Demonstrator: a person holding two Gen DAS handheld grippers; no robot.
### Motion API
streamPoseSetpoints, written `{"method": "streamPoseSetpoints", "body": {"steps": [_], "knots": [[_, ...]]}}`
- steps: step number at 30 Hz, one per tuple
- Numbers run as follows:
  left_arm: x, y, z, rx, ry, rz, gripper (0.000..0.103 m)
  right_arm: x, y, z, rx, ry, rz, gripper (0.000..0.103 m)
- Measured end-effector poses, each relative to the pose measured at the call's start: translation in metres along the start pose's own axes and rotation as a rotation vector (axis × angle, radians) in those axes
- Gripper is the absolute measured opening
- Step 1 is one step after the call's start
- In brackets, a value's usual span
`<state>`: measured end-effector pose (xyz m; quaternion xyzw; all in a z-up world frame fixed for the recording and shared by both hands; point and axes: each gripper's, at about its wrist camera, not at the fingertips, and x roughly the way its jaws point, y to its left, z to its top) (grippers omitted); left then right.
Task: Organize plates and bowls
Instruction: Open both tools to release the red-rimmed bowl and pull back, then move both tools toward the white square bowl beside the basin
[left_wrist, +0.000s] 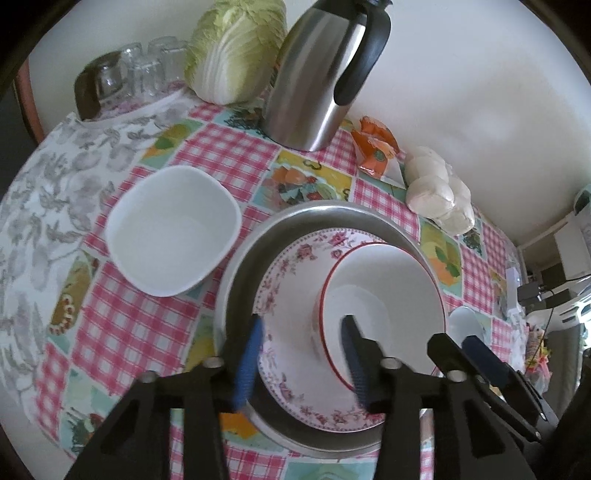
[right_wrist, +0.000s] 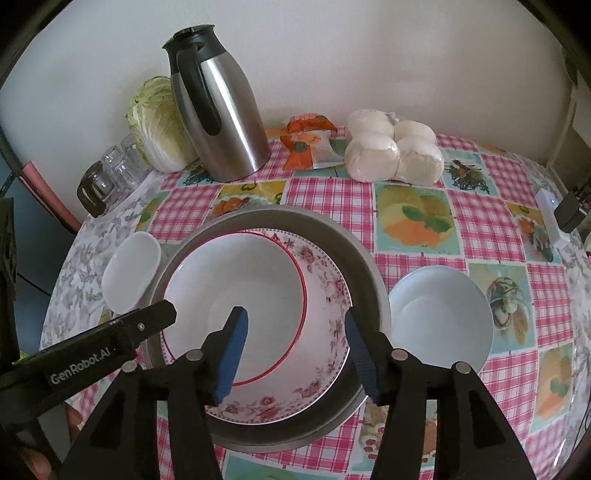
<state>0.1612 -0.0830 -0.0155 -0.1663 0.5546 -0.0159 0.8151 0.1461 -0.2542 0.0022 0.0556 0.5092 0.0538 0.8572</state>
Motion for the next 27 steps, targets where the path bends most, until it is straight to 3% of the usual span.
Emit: {"method": "streamPoseSetpoints", "body": {"steps": [2, 15, 21, 23, 27], "knots": [[-0.004, 0.001, 0.000, 0.003, -0.005, 0.026, 0.060, -0.002, -0.001, -0.001, -0.005, -0.005, -0.007, 0.078], [-0.018, 0.009, -0.007, 0.007, -0.018, 0.102, 0.081, -0.014, -0.009, -0.010, -0.003, -0.009, -0.039, 0.084], [-0.026, 0.010, -0.014, 0.002, -0.050, 0.103, 0.102, -0.021, -0.013, -0.017, 0.008, -0.010, -0.038, 0.087], [-0.029, 0.011, -0.015, -0.002, -0.061, 0.106, 0.103, -0.023, -0.014, -0.020, 0.012, -0.014, -0.042, 0.096], [-0.032, 0.013, -0.019, -0.001, -0.075, 0.124, 0.103, -0.029, -0.017, -0.025, 0.026, -0.017, -0.047, 0.096]]}}
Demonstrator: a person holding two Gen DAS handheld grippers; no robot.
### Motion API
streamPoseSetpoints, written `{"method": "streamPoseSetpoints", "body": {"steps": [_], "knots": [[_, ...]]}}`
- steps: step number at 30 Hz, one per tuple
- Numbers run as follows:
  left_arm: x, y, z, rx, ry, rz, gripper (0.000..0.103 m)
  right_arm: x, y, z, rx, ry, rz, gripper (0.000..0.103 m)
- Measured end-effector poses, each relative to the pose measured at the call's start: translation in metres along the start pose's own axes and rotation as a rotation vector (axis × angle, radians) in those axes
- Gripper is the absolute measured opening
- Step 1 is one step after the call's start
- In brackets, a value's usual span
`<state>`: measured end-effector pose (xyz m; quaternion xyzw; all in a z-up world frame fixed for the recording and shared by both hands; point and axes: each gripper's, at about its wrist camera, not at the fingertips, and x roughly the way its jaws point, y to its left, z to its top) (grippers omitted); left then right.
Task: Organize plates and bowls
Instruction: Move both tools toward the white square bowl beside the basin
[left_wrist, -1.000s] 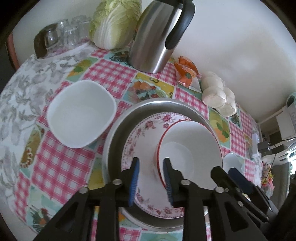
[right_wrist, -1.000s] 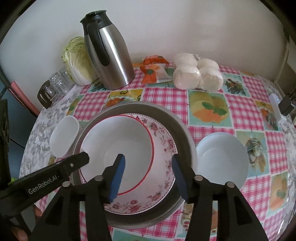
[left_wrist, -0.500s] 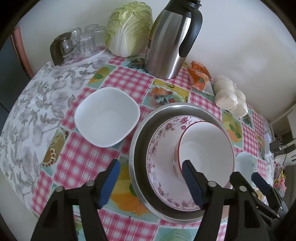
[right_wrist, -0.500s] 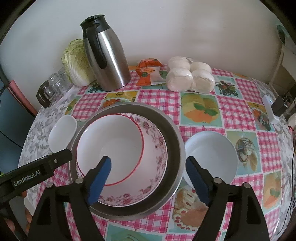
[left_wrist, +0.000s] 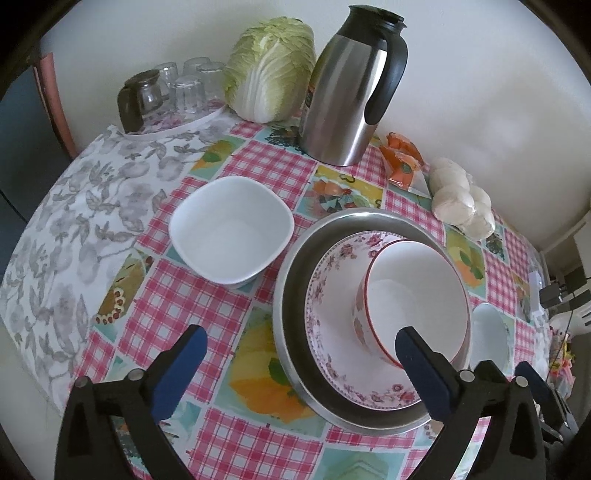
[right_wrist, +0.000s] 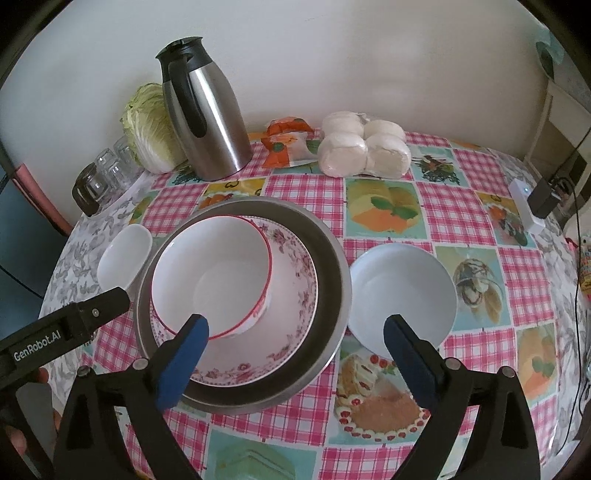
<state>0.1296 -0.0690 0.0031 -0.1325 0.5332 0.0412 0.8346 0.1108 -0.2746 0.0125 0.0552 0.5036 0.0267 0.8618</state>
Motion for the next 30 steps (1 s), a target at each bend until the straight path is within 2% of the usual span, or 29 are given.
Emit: {"method": "streamPoseSetpoints", "body": {"steps": [17, 22, 27, 30], "knots": [[-0.013, -0.001, -0.008, 0.038, -0.039, 0.026, 0.103, -0.015, 0.005, -0.019, 0.012, -0.031, -0.001, 0.096], [-0.011, 0.011, -0.004, 0.014, -0.035, 0.022, 0.103, -0.015, 0.009, -0.019, 0.008, -0.045, 0.013, 0.096], [-0.012, 0.030, 0.003, -0.028, -0.057, 0.030, 0.103, -0.015, 0.012, -0.017, 0.049, -0.074, 0.075, 0.096], [-0.010, 0.046, 0.007, -0.066, -0.056, 0.016, 0.103, -0.013, 0.018, -0.017, 0.044, -0.081, 0.061, 0.096]]}}
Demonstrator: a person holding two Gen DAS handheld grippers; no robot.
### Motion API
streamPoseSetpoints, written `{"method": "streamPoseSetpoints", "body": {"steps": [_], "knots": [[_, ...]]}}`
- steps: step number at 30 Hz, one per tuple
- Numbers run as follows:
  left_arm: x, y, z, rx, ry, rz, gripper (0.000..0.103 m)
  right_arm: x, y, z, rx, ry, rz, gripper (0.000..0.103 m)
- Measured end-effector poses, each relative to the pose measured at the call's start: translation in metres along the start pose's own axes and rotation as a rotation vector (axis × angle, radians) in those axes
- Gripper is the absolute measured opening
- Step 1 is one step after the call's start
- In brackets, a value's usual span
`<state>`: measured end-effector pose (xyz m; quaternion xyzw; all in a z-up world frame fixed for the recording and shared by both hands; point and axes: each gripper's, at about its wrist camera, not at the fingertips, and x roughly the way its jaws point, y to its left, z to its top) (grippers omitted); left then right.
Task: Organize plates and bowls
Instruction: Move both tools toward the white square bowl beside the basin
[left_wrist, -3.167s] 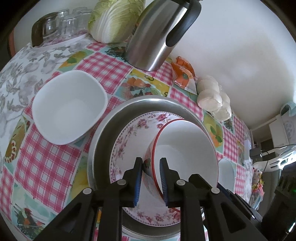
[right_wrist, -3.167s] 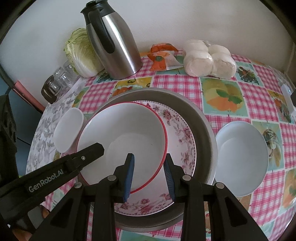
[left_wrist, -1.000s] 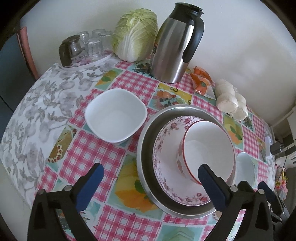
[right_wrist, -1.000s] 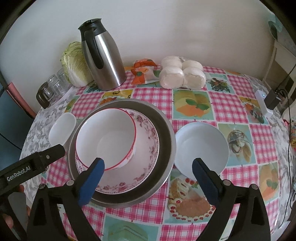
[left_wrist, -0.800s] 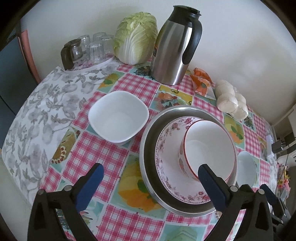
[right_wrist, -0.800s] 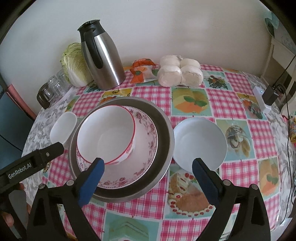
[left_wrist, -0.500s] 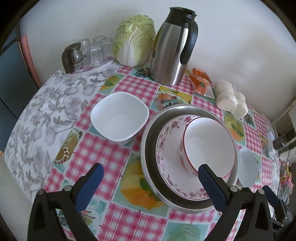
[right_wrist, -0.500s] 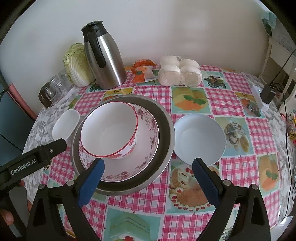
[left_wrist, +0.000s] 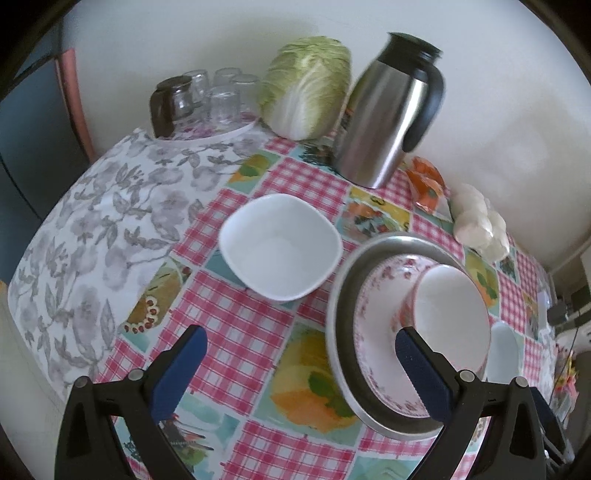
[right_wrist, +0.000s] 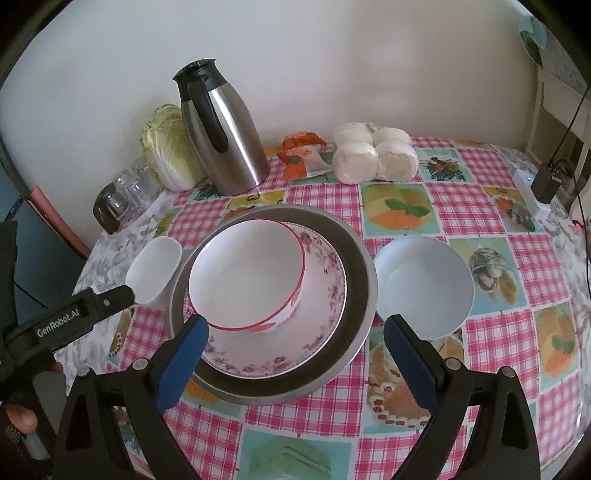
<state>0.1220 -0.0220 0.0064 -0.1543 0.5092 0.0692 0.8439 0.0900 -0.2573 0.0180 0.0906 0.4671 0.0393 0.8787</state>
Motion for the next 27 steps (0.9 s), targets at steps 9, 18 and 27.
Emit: {"method": "streamPoseSetpoints", "body": {"steps": [9, 18, 27], "knots": [[0.005, 0.037, 0.012, -0.087, -0.028, -0.042, 0.103, 0.008, 0.019, -0.002, -0.005, -0.005, 0.032, 0.096], [0.011, 0.062, 0.031, -0.111, -0.055, -0.069, 0.103, 0.003, 0.042, 0.005, -0.036, -0.060, 0.066, 0.096], [0.025, 0.084, 0.040, -0.139, -0.053, -0.075, 0.103, 0.004, 0.076, 0.038, -0.095, -0.054, 0.074, 0.096]]}}
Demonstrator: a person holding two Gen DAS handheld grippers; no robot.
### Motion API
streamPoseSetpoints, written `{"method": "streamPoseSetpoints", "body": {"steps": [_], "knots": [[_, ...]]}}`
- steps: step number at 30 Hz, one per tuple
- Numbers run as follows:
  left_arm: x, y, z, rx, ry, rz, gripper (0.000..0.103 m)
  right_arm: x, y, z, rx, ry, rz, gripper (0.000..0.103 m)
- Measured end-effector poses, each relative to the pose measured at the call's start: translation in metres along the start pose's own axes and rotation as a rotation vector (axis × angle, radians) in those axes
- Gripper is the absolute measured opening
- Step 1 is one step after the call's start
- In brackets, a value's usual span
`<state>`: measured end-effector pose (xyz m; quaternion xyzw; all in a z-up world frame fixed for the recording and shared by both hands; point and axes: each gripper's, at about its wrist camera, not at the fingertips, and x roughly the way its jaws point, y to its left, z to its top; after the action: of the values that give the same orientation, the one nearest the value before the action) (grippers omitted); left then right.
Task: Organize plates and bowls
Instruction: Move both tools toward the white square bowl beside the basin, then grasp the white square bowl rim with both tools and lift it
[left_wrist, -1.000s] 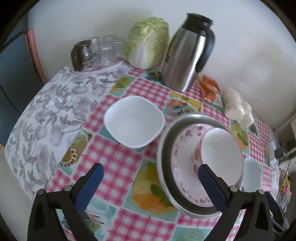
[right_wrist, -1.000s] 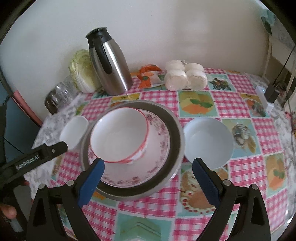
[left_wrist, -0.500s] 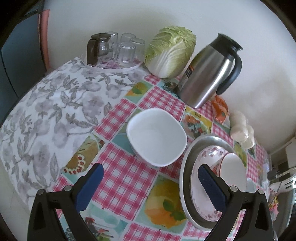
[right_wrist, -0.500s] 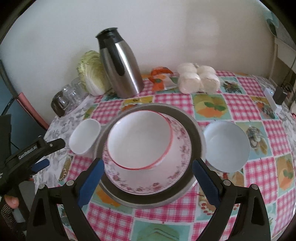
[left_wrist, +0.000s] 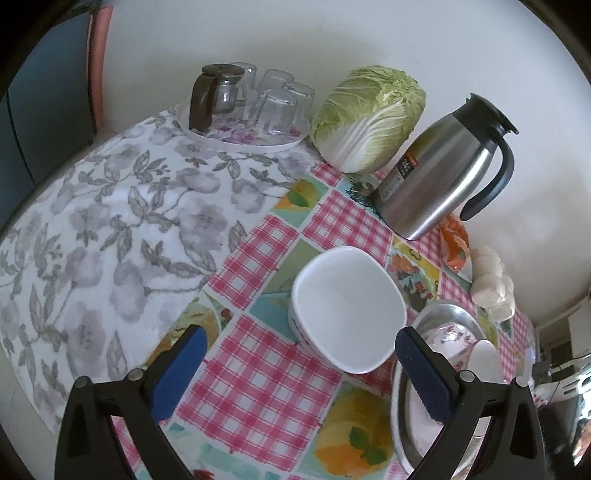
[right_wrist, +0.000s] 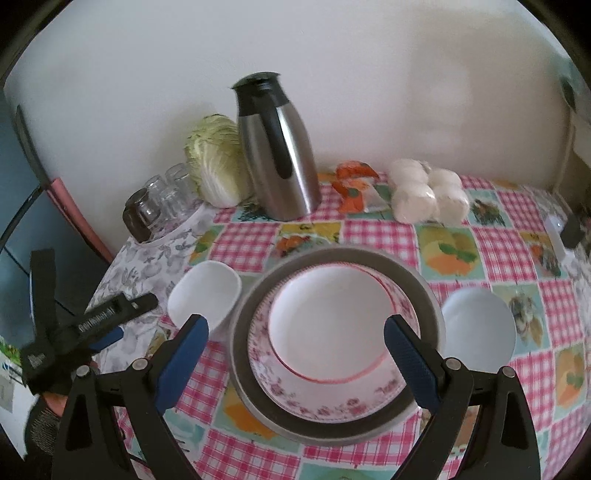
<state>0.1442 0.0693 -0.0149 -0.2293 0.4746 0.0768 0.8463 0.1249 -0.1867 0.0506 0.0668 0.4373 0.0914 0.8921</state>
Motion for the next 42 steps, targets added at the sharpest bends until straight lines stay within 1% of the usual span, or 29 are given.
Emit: {"method": "streamPoseSetpoints", "body": {"steps": [3, 7, 9, 11, 13, 15, 16, 19, 21, 22, 23, 24, 25, 27, 31, 33, 34, 35, 37, 39, 41, 42], "knots": [[0.005, 0.003, 0.003, 0.012, 0.020, -0.004, 0.103, 0.003, 0.011, 0.016, -0.016, 0.010, 0.000, 0.096], [0.014, 0.017, 0.008, -0.055, 0.062, -0.058, 0.103, 0.013, 0.032, 0.036, -0.077, 0.040, -0.028, 0.096], [0.017, 0.021, 0.010, -0.074, 0.065, -0.051, 0.103, 0.021, 0.046, 0.046, -0.114, 0.063, -0.039, 0.096], [0.021, 0.023, 0.011, -0.082, 0.068, -0.043, 0.102, 0.030, 0.057, 0.053, -0.134, 0.086, -0.044, 0.096], [0.026, 0.025, 0.013, -0.100, 0.079, -0.065, 0.102, 0.040, 0.067, 0.057, -0.149, 0.112, -0.048, 0.096], [0.032, 0.028, 0.015, -0.123, 0.094, -0.088, 0.098, 0.055, 0.075, 0.060, -0.156, 0.150, -0.059, 0.096], [0.035, 0.030, 0.015, -0.133, 0.102, -0.092, 0.094, 0.062, 0.078, 0.060, -0.159, 0.166, -0.067, 0.096], [0.045, 0.033, 0.016, -0.151, 0.122, -0.078, 0.093, 0.084, 0.086, 0.060, -0.162, 0.202, -0.090, 0.095], [0.053, 0.037, 0.017, -0.170, 0.140, -0.090, 0.092, 0.098, 0.090, 0.058, -0.163, 0.221, -0.091, 0.089], [0.055, 0.039, 0.017, -0.180, 0.146, -0.098, 0.090, 0.107, 0.092, 0.057, -0.167, 0.236, -0.084, 0.085], [0.058, 0.041, 0.018, -0.192, 0.154, -0.105, 0.086, 0.112, 0.093, 0.057, -0.170, 0.244, -0.083, 0.081], [0.063, 0.043, 0.018, -0.210, 0.167, -0.110, 0.085, 0.120, 0.095, 0.056, -0.176, 0.255, -0.091, 0.079], [0.066, 0.045, 0.018, -0.221, 0.177, -0.111, 0.084, 0.124, 0.095, 0.056, -0.181, 0.263, -0.098, 0.075], [0.073, 0.047, 0.018, -0.239, 0.191, -0.118, 0.084, 0.138, 0.097, 0.053, -0.191, 0.283, -0.110, 0.072], [0.082, 0.045, 0.018, -0.250, 0.210, -0.126, 0.082, 0.158, 0.100, 0.048, -0.208, 0.318, -0.116, 0.062], [0.087, 0.042, 0.018, -0.251, 0.222, -0.128, 0.077, 0.167, 0.099, 0.046, -0.216, 0.335, -0.120, 0.060], [0.089, 0.040, 0.018, -0.247, 0.228, -0.125, 0.074, 0.169, 0.099, 0.045, -0.218, 0.338, -0.121, 0.055], [0.092, 0.039, 0.018, -0.245, 0.233, -0.124, 0.073, 0.172, 0.099, 0.044, -0.222, 0.342, -0.124, 0.049], [0.097, 0.037, 0.017, -0.245, 0.243, -0.131, 0.071, 0.176, 0.098, 0.044, -0.227, 0.344, -0.128, 0.044], [0.101, 0.034, 0.017, -0.247, 0.250, -0.143, 0.065, 0.181, 0.097, 0.043, -0.237, 0.352, -0.139, 0.040], [0.103, 0.030, 0.017, -0.235, 0.257, -0.148, 0.058, 0.187, 0.096, 0.041, -0.247, 0.362, -0.147, 0.037], [0.104, 0.028, 0.017, -0.227, 0.258, -0.146, 0.056, 0.189, 0.096, 0.040, -0.248, 0.366, -0.148, 0.036]]}}
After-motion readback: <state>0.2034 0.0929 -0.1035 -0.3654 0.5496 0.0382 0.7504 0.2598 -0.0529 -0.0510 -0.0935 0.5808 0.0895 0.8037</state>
